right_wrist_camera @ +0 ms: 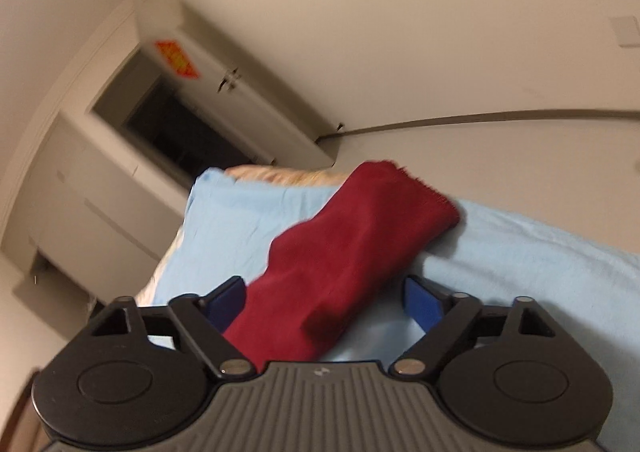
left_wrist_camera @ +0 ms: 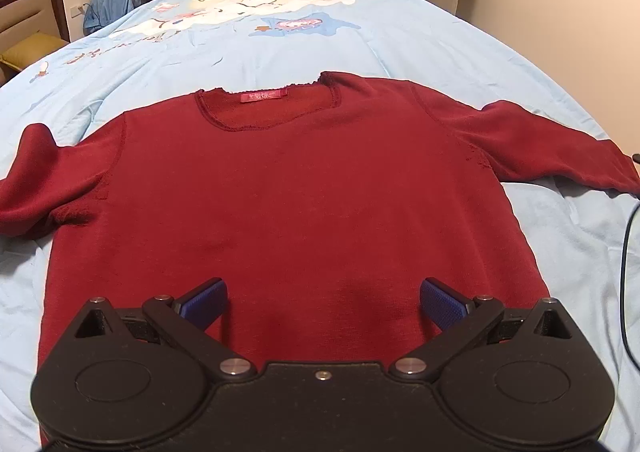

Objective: Fold small clothes
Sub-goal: 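Reach the right tool to the sweater's sleeve cuff and close on it, then lift the cuff with the right tool and lay it across the sweater body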

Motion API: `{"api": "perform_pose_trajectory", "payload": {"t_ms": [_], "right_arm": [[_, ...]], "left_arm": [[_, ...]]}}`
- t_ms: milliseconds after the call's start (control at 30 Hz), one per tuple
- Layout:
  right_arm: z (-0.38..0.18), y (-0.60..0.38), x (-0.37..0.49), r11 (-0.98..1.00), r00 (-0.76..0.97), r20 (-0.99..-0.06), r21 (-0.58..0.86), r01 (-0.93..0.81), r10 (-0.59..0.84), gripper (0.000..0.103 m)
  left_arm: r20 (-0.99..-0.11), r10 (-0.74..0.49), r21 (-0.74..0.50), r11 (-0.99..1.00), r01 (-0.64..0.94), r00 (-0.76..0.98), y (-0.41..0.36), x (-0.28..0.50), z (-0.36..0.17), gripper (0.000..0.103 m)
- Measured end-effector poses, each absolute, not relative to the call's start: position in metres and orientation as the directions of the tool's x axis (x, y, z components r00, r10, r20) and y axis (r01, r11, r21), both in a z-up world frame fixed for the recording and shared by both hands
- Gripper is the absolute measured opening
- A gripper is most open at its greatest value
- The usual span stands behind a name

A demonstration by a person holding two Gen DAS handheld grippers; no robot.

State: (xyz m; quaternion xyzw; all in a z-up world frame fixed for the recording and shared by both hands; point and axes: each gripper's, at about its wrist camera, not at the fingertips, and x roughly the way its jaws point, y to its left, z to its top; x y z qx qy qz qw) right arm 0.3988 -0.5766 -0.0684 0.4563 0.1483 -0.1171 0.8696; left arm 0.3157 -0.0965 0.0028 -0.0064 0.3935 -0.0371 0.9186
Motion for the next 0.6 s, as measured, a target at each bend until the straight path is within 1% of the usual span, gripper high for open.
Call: {"api": "perform_pose_trajectory", "payload": {"t_ms": [67, 100, 133, 167, 233, 267, 300, 333, 367, 600], "right_arm": [[-0.075, -0.585, 0.401, 0.515, 0.928, -0.361, 0.780, 0.356, -0.095, 0.069], [-0.078, -0.588, 0.403, 0.501, 0.926, -0.362, 0.785, 0.363, -0.104, 0.065], [-0.081, -0.590, 0.405, 0.492, 0.924, -0.366, 0.787, 0.373, -0.115, 0.057], [-0.083, -0.592, 0.405, 0.485, 0.919, -0.372, 0.785, 0.385, -0.128, 0.052], [-0.086, -0.594, 0.407, 0.486, 0.909, -0.386, 0.772, 0.410, -0.154, 0.026], [-0.086, -0.594, 0.409, 0.494, 0.904, -0.394, 0.761, 0.421, -0.164, 0.019], [-0.085, -0.592, 0.412, 0.509, 0.901, -0.400, 0.747, 0.428, -0.170, 0.016], [-0.083, -0.590, 0.414, 0.531, 0.900, -0.400, 0.731, 0.429, -0.175, 0.011], [-0.076, -0.585, 0.418, 0.563, 0.899, -0.399, 0.708, 0.427, -0.181, 0.009], [-0.028, -0.538, 0.437, 0.791, 0.915, -0.349, 0.492, 0.365, -0.205, 0.007]], "left_arm": [[-0.722, -0.070, -0.042, 0.997, 0.058, 0.689, -0.095, 0.316, 0.004, 0.102], [-0.720, -0.070, -0.044, 0.998, 0.055, 0.690, -0.094, 0.315, 0.005, 0.102], [-0.718, -0.070, -0.048, 0.998, 0.052, 0.693, -0.092, 0.314, 0.006, 0.102], [-0.715, -0.070, -0.051, 0.998, 0.048, 0.695, -0.091, 0.313, 0.007, 0.102], [-0.709, -0.070, -0.055, 0.997, 0.045, 0.702, -0.088, 0.312, 0.010, 0.102], [-0.705, -0.069, -0.055, 0.998, 0.042, 0.706, -0.086, 0.311, 0.012, 0.102], [-0.701, -0.067, -0.055, 0.998, 0.039, 0.710, -0.084, 0.310, 0.013, 0.102], [-0.698, -0.065, -0.057, 0.998, 0.035, 0.713, -0.082, 0.310, 0.015, 0.102], [-0.696, -0.064, -0.062, 0.998, 0.030, 0.715, -0.080, 0.309, 0.015, 0.102], [-0.679, -0.066, -0.097, 0.995, 0.001, 0.731, -0.066, 0.305, 0.020, 0.102]]}}
